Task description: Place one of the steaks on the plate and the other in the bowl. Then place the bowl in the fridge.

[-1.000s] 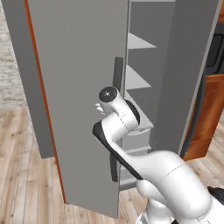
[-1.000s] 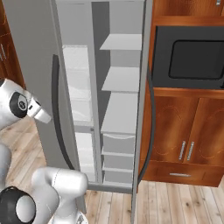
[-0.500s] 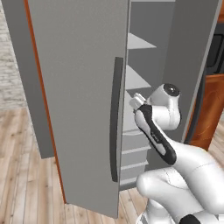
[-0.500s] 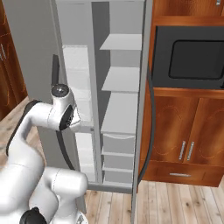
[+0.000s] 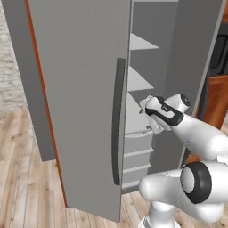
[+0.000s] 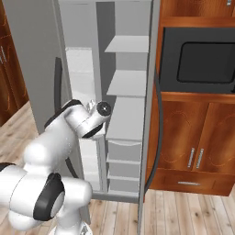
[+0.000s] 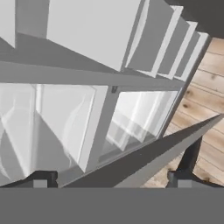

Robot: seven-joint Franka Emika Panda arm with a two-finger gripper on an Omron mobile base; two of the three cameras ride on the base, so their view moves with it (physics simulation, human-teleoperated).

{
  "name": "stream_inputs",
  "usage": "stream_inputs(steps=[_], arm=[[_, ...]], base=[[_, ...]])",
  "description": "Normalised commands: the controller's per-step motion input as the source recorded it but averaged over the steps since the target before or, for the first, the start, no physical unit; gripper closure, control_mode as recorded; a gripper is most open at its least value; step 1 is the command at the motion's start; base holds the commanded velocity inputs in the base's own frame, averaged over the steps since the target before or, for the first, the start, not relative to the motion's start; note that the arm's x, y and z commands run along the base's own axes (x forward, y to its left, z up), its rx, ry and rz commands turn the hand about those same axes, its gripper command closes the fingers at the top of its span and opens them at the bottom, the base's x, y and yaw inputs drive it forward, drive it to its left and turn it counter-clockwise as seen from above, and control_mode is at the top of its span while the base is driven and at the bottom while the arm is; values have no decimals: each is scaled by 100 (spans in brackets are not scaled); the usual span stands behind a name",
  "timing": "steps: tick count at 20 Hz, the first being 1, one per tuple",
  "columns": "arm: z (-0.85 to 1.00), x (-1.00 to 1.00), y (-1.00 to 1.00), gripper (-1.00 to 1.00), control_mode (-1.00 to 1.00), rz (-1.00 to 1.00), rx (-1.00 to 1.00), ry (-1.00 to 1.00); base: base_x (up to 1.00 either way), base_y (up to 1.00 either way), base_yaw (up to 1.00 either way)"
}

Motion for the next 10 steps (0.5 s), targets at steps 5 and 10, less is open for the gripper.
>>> stream_inputs(steps=[5, 10], arm=[[0, 67, 22, -100, -100, 5, 12, 24], [-1, 19, 34, -100, -100, 6, 3, 12]], base=[[0, 0, 0], [0, 0, 0]])
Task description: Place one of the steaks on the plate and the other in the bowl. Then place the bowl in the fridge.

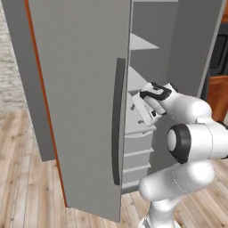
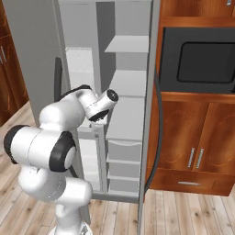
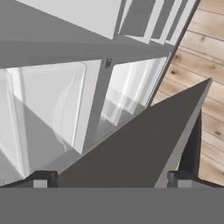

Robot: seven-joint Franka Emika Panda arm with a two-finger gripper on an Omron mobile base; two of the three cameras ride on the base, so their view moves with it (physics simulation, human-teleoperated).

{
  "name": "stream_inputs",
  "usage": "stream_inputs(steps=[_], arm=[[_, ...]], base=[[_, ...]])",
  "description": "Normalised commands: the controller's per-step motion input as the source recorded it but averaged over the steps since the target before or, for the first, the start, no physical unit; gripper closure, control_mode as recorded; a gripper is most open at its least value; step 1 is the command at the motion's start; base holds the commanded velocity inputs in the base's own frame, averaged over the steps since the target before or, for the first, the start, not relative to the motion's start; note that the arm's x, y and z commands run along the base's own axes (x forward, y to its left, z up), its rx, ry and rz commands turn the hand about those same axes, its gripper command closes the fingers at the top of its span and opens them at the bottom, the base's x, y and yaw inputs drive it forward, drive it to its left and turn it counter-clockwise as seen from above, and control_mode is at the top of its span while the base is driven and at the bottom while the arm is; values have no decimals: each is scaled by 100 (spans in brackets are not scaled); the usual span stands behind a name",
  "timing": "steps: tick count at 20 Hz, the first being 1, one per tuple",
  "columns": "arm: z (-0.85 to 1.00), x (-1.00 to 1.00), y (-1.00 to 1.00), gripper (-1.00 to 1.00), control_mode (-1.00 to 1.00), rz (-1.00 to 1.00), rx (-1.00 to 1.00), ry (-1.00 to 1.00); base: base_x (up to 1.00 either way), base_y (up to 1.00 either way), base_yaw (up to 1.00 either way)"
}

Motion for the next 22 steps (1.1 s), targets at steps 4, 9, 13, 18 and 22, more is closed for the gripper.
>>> stream_inputs(steps=[4, 9, 13, 18, 22], arm=[[-14, -1, 51, -100, -100, 15, 4, 8], [-15, 0, 56, -100, -100, 18, 8, 1], [-21, -5, 54, -100, -100, 16, 10, 0], [4, -78, 71, -100, -100, 16, 15, 13], [30, -100, 100, -100, -100, 8, 5, 32]], base=[[0, 0, 0], [0, 0, 0], [0, 0, 0], [0, 0, 0], [0, 0, 0]])
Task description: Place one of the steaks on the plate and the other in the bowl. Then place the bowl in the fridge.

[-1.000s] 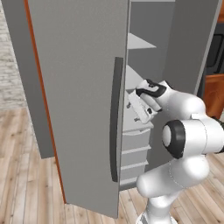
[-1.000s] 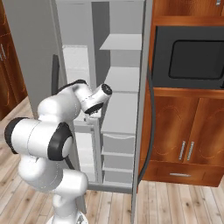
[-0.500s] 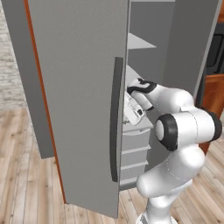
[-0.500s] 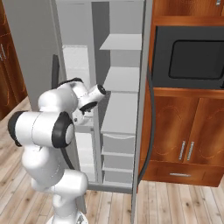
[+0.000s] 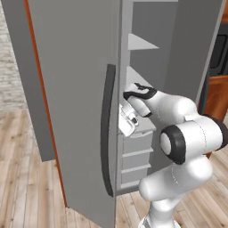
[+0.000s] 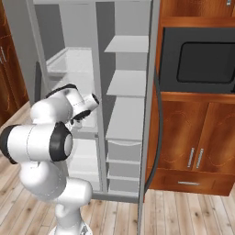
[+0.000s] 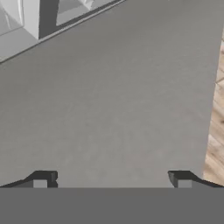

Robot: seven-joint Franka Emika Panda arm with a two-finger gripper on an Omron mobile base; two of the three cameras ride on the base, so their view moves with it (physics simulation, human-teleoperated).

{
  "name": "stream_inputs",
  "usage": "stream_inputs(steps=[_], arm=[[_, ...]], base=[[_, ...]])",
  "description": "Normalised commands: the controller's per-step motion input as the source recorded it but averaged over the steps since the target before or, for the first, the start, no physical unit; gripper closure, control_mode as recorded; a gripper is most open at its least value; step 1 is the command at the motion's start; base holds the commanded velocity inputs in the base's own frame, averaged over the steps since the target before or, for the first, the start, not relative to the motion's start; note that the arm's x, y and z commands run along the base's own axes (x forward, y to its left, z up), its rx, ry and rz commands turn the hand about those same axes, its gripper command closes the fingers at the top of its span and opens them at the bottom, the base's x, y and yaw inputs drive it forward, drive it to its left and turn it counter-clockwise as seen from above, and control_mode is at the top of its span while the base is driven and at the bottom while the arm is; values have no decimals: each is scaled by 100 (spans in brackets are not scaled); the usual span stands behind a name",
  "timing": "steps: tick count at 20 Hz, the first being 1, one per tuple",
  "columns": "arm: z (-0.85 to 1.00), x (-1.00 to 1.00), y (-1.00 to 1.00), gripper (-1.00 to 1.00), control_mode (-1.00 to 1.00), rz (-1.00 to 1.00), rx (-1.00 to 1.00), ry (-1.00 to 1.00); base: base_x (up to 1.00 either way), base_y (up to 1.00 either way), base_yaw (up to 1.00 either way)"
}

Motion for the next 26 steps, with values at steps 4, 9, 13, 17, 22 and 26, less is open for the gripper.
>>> stream_inputs(steps=[4, 9, 13, 17, 22, 26], arm=[[33, -100, 100, -100, -100, 10, 0, 29], [14, -99, 100, -100, -100, 8, 0, 28], [0, -37, 100, -100, -100, 0, 0, 27], [4, 0, 100, -100, -100, 0, -9, 12], [15, 0, 62, -100, -100, -3, -16, 6], [17, 0, 7, -100, -100, -8, -10, 2]], base=[[0, 0, 0], [0, 0, 0], [0, 0, 0], [0, 0, 0], [0, 0, 0], [0, 0, 0]])
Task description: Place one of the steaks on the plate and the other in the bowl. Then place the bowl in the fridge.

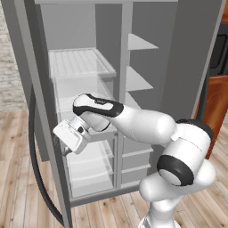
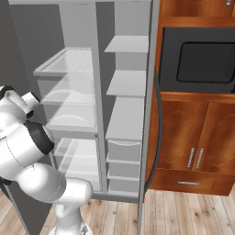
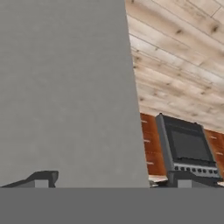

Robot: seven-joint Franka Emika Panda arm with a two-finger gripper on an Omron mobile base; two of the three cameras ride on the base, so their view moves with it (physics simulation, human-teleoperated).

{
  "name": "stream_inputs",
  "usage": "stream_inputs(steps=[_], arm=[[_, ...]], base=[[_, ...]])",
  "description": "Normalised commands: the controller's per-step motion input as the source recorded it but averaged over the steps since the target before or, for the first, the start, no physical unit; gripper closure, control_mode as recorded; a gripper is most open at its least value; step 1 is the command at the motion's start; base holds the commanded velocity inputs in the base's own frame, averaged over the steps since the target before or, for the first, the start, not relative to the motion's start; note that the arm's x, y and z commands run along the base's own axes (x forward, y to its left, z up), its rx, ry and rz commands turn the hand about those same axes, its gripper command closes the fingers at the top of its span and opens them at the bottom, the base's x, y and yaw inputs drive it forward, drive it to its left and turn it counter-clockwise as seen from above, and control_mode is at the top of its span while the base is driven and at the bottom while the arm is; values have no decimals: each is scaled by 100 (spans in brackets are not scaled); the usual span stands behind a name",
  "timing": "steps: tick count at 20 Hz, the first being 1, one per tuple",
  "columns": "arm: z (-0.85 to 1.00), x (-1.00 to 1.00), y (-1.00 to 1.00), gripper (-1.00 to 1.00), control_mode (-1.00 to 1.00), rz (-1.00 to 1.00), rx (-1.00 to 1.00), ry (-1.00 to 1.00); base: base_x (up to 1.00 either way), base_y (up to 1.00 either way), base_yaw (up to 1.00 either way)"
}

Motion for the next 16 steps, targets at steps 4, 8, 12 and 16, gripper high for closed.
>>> stream_inputs(steps=[4, 8, 12, 16], arm=[[10, 2, -12, -100, -100, -12, -9, 3], [-2, 2, -90, -100, -100, 0, -15, -8], [-25, -9, -97, -100, -100, 41, -43, -25], [-11, -2, -83, -100, -100, 42, -40, -31]], base=[[0, 0, 0], [0, 0, 0], [0, 0, 0], [0, 0, 0]])
